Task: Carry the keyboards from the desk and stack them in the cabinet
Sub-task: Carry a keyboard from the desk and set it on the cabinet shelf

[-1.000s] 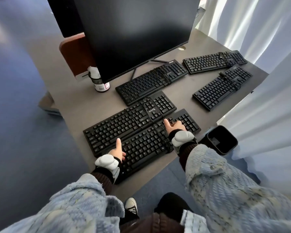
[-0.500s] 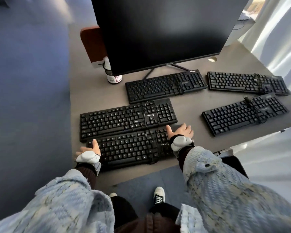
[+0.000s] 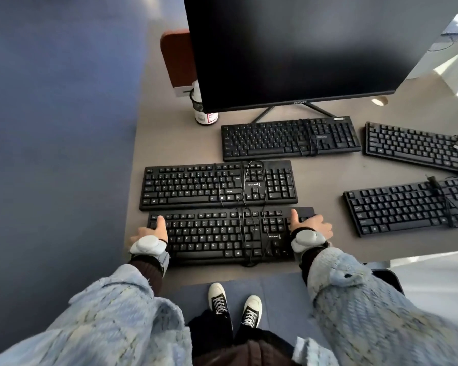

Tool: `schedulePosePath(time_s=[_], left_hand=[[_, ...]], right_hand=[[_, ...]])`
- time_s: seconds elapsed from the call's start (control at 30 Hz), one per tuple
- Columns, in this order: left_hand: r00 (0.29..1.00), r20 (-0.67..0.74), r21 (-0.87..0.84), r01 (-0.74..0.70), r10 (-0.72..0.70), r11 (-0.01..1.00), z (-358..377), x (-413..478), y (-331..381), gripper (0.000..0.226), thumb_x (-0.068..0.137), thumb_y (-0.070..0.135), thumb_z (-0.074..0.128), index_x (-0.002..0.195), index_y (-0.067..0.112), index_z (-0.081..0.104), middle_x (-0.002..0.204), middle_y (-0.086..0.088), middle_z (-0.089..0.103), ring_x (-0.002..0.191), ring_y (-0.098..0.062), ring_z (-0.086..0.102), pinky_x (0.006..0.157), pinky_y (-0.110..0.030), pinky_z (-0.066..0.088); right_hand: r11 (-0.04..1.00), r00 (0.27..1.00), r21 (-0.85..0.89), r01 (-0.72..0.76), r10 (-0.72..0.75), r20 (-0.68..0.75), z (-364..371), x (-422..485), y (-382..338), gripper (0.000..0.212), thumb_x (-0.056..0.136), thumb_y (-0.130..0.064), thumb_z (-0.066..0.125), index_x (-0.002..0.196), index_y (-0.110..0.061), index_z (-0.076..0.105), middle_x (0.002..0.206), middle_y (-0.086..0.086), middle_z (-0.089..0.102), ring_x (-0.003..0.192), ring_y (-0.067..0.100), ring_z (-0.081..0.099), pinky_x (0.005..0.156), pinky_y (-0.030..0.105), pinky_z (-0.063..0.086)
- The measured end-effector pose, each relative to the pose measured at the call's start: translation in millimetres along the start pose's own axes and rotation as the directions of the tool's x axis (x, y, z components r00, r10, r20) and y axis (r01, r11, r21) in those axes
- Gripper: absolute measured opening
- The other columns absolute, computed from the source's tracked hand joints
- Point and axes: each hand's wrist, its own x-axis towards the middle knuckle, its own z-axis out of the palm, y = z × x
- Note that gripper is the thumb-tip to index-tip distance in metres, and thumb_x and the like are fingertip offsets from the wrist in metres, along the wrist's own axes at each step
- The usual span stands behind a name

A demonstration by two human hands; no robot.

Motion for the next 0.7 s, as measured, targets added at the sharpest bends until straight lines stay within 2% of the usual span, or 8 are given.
schedulePosePath(time_s=[0.07, 0.17, 0.3, 0.43, 0.53, 0.7], left_hand=[[0.998, -0.066, -0.024, -0.009, 0.008, 1.0, -1, -10, -1, 0.077, 0.087, 0.063, 0.034, 0.132, 0.004, 0.051, 0.137, -0.026, 0.047, 0.13, -0.041, 0.042, 0.111, -0.045, 0.027], [0.994, -0.108, -0.163, -0.038, 0.02, 0.986, -10, -15, 6, 0.073, 0.085, 0.063, 0.037, 0.128, 0.008, 0.056, 0.132, -0.027, 0.049, 0.123, -0.043, 0.047, 0.11, -0.048, 0.031], [0.986, -0.151, -0.202, -0.099, 0.069, 0.974, -34, -5, 33, 0.083, 0.073, 0.07, 0.027, 0.119, 0.012, 0.065, 0.127, -0.025, 0.057, 0.12, -0.043, 0.049, 0.108, -0.051, 0.034], [0.992, -0.123, -0.243, -0.066, 0.037, 0.968, -51, 2, 55, 0.072, 0.088, 0.06, 0.034, 0.133, 0.006, 0.052, 0.141, -0.028, 0.043, 0.132, -0.044, 0.04, 0.115, -0.048, 0.023], [0.994, -0.088, -0.326, -0.095, 0.07, 0.941, -55, 1, 62, 0.064, 0.094, 0.05, 0.038, 0.138, 0.004, 0.047, 0.148, -0.028, 0.033, 0.138, -0.04, 0.032, 0.116, -0.044, 0.017], [0.993, -0.099, -0.38, -0.098, 0.065, 0.92, -54, 3, 64, 0.062, 0.092, 0.047, 0.043, 0.134, 0.002, 0.049, 0.144, -0.029, 0.037, 0.134, -0.041, 0.037, 0.115, -0.042, 0.022]], right_hand=[[0.998, 0.999, 0.046, -0.034, 0.036, -0.041, -5, 3, 3, 0.069, 0.085, -0.06, 0.048, 0.126, -0.005, 0.047, 0.13, 0.02, 0.047, 0.126, 0.034, 0.041, 0.102, 0.045, 0.032], [0.994, 0.995, 0.102, -0.049, 0.057, -0.083, -15, 6, 1, 0.066, 0.087, -0.059, 0.045, 0.128, -0.008, 0.047, 0.132, 0.019, 0.046, 0.127, 0.033, 0.04, 0.102, 0.046, 0.031], [0.986, 0.993, 0.165, 0.003, 0.017, -0.12, -30, 9, -19, 0.061, 0.088, -0.057, 0.043, 0.128, -0.012, 0.049, 0.133, 0.016, 0.046, 0.128, 0.031, 0.04, 0.103, 0.045, 0.031], [0.98, 0.993, 0.201, -0.013, 0.036, -0.114, -36, 10, -31, 0.061, 0.087, -0.058, 0.043, 0.125, -0.011, 0.052, 0.133, 0.016, 0.047, 0.128, 0.031, 0.04, 0.103, 0.044, 0.031], [0.973, 0.991, 0.23, -0.026, 0.055, -0.121, -37, 10, -32, 0.059, 0.088, -0.056, 0.043, 0.125, -0.011, 0.053, 0.132, 0.017, 0.048, 0.127, 0.032, 0.041, 0.103, 0.044, 0.031], [0.959, 0.982, 0.285, -0.002, 0.056, -0.18, -38, 7, -35, 0.055, 0.088, -0.053, 0.046, 0.123, -0.01, 0.054, 0.129, 0.017, 0.05, 0.126, 0.033, 0.043, 0.102, 0.045, 0.031]])
